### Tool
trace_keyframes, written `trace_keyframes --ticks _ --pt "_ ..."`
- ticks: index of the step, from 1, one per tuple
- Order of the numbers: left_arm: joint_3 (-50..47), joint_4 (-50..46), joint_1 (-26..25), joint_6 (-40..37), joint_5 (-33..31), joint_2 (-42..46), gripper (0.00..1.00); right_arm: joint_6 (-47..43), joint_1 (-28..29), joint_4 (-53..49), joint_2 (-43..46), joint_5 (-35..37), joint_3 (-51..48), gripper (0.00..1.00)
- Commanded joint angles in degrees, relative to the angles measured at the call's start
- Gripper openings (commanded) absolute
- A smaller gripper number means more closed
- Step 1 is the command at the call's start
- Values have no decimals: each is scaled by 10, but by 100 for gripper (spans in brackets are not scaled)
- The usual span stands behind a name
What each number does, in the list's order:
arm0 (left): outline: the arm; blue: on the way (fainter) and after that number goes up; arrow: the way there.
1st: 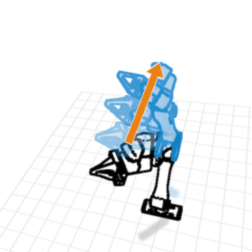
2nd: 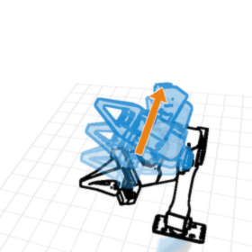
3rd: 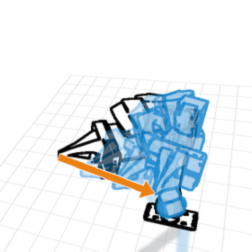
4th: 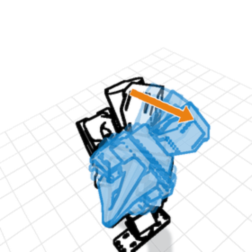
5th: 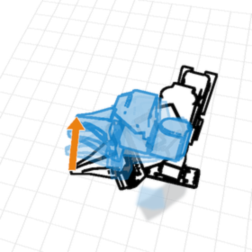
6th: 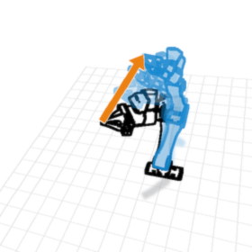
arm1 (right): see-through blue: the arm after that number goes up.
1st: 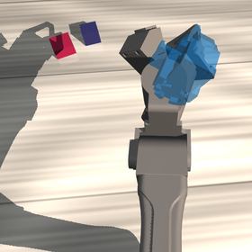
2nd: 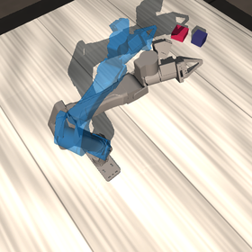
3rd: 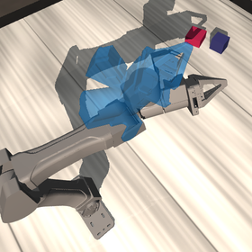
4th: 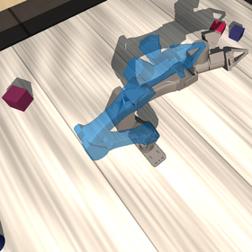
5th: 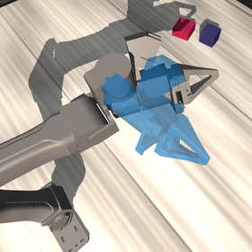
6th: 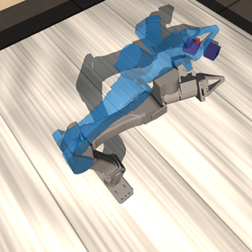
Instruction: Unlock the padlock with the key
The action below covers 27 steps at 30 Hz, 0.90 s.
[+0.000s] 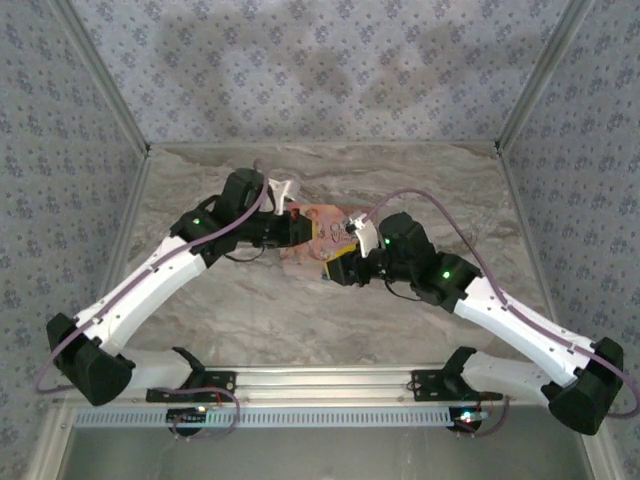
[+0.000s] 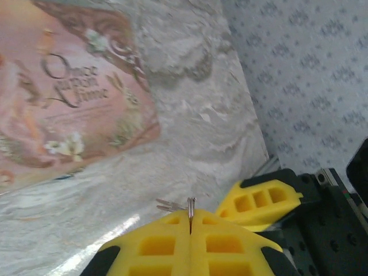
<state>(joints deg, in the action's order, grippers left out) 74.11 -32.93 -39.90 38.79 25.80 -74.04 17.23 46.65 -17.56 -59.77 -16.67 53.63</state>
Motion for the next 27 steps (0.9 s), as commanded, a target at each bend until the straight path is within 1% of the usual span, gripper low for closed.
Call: trace_keyframes --ticks 1,4,6,9,13,15,16,19,23,27 --pt "36 -45 -17 -26 39 -12 0 -58 0 30 9 27 18 45" --pt "48 -43 -28 -27 39 -19 0 -77 -1 -9 -12 33 53 41" --pt "53 -44 -35 -26 40 -21 0 -82 -1 -18 -18 43 59 40" --pt "62 -47 -44 -27 43 -25 0 -88 0 -19 -15 62 57 40" --pt "77 -57 -55 -32 47 -31 0 -88 -5 -10 -8 54 56 34" --pt "88 -80 -57 -36 51 -38 0 -89 -4 -8 -9 50 58 31" --pt "93 -85 -60 -38 54 -40 0 -91 -5 -8 -10 47 60 28" --pt "103 -98 -65 -44 54 -44 0 -97 -4 -15 -11 40 66 15" --pt "101 -96 -66 -47 55 -37 0 -108 -6 -30 -7 35 68 0" --pt "98 -88 -67 -46 54 -32 4 -112 -6 -37 5 36 62 0"
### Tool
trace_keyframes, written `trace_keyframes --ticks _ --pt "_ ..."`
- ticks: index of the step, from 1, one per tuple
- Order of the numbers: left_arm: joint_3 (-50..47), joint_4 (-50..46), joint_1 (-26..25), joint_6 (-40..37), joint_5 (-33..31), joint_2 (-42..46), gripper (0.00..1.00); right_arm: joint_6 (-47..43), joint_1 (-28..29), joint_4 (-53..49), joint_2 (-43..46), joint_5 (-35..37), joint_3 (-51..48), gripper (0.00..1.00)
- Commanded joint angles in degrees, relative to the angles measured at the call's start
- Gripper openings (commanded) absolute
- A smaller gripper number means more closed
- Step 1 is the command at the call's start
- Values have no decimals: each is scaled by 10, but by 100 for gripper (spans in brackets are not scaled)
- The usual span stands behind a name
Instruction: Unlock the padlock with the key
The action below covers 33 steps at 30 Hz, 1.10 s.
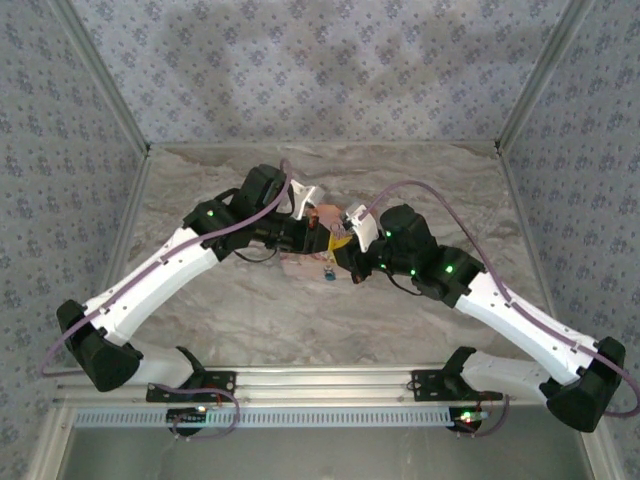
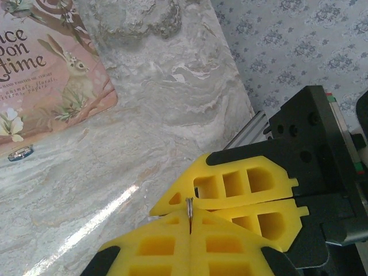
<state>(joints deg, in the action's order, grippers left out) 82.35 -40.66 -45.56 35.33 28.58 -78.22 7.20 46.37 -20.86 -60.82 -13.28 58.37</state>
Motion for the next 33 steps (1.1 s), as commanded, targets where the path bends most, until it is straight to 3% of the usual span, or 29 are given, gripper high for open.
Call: trace_keyframes --ticks 1,5,11,18,21,26,33 --pt "16 -8 -10 -12 26 11 9 -10 -4 -1 19 0 10 0" --pt "8 14 -10 -11 24 26 25 -5 -9 7 37 -21 -6 0" --pt "-18 62 -7 -10 -14 73 41 34 -41 26 55 -99 -23 0" --pt "-101 145 -2 9 -42 151 45 156 -119 141 71 -249 -49 0" --pt "-142 189 -2 20 -41 182 42 224 -146 201 69 -294 -58 0" --pt "-195 241 -2 39 -41 204 38 271 -149 210 61 -295 -49 0" --pt "-197 286 -4 49 -26 195 46 231 -123 185 72 -308 -72 0"
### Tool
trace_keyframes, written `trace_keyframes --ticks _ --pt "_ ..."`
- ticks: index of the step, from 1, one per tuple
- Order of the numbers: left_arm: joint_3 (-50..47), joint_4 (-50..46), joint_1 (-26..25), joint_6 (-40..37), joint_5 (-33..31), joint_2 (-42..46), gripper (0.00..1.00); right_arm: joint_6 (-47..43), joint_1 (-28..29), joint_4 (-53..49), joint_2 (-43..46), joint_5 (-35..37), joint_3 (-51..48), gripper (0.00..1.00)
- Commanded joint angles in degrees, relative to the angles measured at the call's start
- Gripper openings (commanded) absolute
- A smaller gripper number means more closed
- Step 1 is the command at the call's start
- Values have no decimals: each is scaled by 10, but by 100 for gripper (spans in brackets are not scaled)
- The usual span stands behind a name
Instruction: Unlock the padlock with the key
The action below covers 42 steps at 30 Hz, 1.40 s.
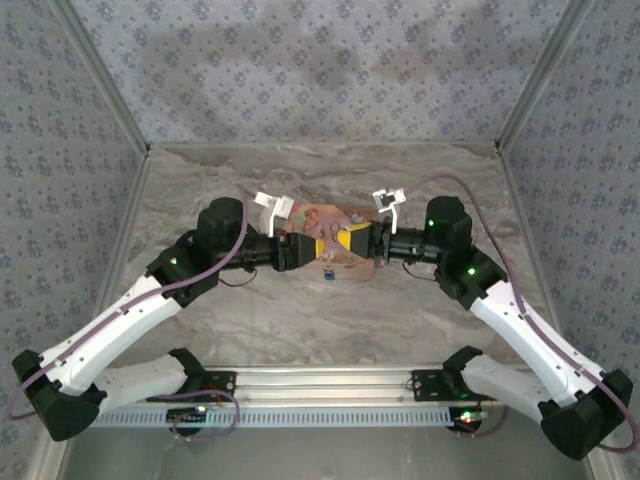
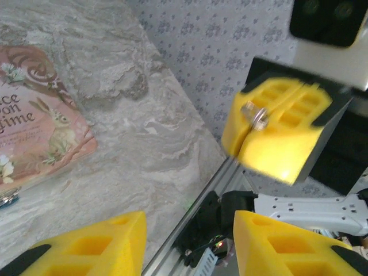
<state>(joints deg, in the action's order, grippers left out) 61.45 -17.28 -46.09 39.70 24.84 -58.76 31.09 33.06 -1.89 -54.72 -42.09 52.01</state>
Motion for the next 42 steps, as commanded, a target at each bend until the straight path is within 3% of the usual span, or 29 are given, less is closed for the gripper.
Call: trace_keyframes --ticks 1,9,17,21,25,34,42 --pt "21 45 1 3 14 -4 48 -17 16 -9 15 -17 -11 0" --pt "92 -33 -25 -22 19 -65 44 -107 66 -80 25 63 7 0" --pt "102 -38 -34 -16 20 -79 37 -149 91 -98 41 132 10 0" --pt "106 -49 -34 -17 20 -84 40 -160 97 -97 46 146 11 0" --pt "110 -44 -37 -12 33 -92 31 -168 102 -97 48 164 10 0" --pt "114 -50 -42 -11 38 -97 29 -179 116 -92 50 180 7 0" --pt "116 -46 -42 -10 33 -93 4 -187 119 -104 50 197 6 0"
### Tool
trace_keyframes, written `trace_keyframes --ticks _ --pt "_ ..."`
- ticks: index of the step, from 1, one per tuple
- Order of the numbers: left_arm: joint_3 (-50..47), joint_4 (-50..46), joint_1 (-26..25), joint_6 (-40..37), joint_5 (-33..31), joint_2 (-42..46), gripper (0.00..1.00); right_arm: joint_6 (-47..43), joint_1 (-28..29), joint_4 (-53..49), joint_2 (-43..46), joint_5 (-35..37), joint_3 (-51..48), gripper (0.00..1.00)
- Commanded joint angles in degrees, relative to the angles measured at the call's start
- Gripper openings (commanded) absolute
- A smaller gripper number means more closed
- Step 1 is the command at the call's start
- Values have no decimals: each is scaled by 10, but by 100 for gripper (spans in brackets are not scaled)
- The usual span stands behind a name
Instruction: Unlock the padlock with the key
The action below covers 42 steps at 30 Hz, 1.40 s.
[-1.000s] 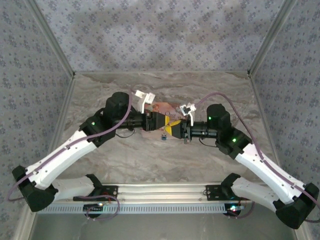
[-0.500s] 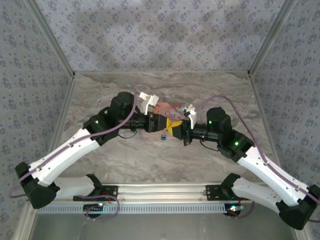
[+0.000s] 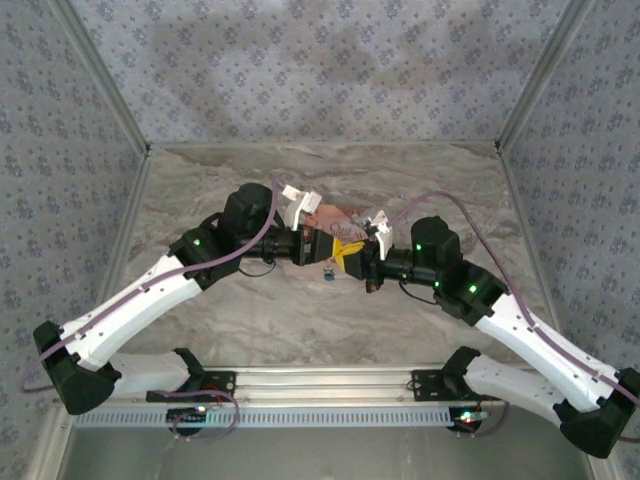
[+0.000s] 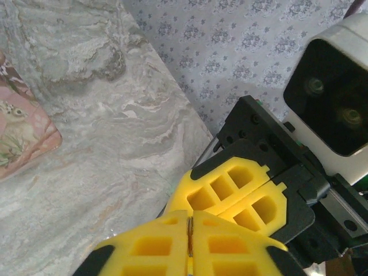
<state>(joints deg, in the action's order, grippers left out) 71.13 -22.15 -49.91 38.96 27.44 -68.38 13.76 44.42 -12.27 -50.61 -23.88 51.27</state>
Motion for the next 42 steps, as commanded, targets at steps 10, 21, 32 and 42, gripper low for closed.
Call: trace_keyframes --ticks 10,21,32,42 --pt "60 -64 -4 -34 -17 -7 0 -18 -6 -56 25 40 26 41" --pt "83 -80 -4 -36 14 -32 0 -29 -21 -78 19 14 60 35" --pt "87 -81 -5 -36 23 -33 0 -42 -19 -86 -8 -37 83 32" --pt "92 -81 -5 -38 32 -36 0 -48 -18 -93 -21 -83 88 34"
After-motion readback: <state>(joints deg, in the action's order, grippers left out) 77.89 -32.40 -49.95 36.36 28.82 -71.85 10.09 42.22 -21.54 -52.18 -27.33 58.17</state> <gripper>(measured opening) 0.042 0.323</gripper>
